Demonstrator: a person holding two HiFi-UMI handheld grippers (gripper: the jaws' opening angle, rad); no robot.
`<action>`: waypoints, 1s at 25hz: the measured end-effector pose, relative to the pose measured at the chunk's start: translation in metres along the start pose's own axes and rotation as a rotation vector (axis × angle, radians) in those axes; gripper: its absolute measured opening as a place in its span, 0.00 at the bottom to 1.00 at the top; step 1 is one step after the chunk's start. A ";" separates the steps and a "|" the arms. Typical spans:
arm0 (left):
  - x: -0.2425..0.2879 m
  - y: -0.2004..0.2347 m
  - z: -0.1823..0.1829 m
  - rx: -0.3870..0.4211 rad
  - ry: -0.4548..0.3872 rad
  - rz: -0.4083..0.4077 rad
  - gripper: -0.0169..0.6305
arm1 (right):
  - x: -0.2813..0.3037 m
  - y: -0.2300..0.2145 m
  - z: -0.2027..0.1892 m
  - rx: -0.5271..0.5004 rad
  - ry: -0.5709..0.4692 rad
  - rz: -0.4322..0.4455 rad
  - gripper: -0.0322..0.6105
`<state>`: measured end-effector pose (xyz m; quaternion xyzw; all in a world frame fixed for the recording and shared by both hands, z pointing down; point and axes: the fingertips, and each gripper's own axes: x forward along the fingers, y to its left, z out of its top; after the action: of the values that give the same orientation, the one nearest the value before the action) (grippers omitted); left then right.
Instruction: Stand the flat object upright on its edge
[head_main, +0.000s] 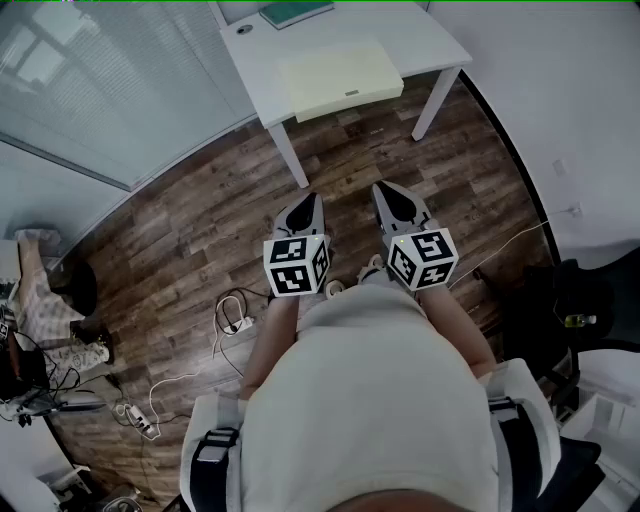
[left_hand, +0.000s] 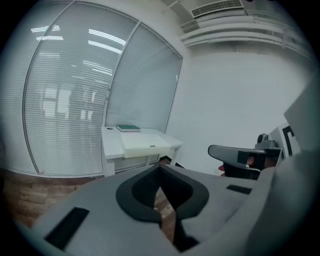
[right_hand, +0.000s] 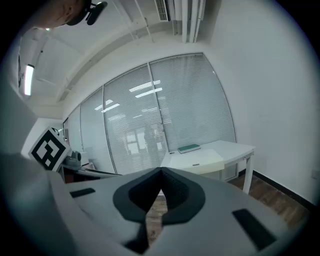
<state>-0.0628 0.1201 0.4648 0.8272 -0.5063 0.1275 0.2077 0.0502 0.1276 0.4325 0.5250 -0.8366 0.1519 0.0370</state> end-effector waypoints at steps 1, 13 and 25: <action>0.000 0.000 0.001 0.002 -0.002 -0.001 0.06 | -0.001 -0.001 -0.001 0.005 0.000 -0.003 0.08; -0.005 0.009 0.005 0.002 -0.001 -0.009 0.06 | 0.001 0.006 -0.009 -0.027 0.029 -0.031 0.08; -0.011 0.015 0.004 0.004 -0.005 -0.025 0.06 | 0.004 0.026 -0.001 0.003 0.006 0.032 0.08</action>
<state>-0.0814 0.1211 0.4599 0.8341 -0.4964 0.1238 0.2065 0.0252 0.1348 0.4291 0.5111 -0.8446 0.1554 0.0362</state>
